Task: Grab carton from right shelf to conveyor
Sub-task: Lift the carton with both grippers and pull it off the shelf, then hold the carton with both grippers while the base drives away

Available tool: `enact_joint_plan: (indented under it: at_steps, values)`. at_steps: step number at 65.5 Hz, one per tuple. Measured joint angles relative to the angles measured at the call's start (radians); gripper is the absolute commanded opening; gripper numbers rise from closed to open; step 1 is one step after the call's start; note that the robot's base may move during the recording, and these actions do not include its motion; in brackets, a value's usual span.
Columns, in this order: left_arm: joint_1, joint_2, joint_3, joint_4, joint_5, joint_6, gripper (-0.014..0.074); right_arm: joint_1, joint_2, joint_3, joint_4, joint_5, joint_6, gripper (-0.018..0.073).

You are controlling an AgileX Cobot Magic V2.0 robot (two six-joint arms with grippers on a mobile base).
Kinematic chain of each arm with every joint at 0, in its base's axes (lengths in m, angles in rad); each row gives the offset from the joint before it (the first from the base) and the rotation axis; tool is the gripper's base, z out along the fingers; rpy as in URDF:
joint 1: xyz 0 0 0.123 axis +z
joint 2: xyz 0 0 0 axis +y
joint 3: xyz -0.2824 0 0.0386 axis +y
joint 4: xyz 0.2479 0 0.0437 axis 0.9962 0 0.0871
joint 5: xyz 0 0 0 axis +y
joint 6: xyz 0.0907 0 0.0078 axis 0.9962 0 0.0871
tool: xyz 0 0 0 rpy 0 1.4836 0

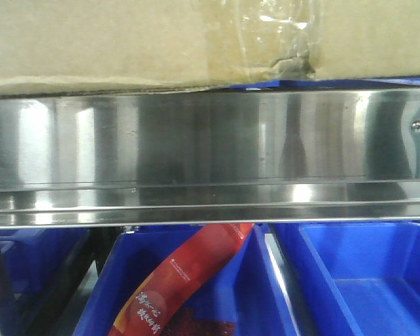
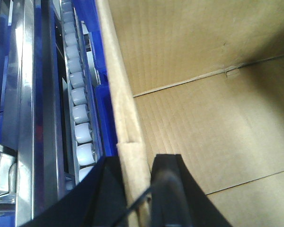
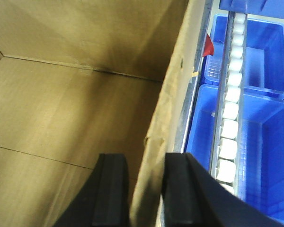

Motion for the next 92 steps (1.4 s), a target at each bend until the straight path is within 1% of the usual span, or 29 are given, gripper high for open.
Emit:
enact_joint_plan:
  at_steps: [92]
  values:
    - [0.0,0.0,0.0,0.002,0.0,0.0,-0.0016,0.0,0.0,0.0,0.002,-0.01,0.0,-0.0066]
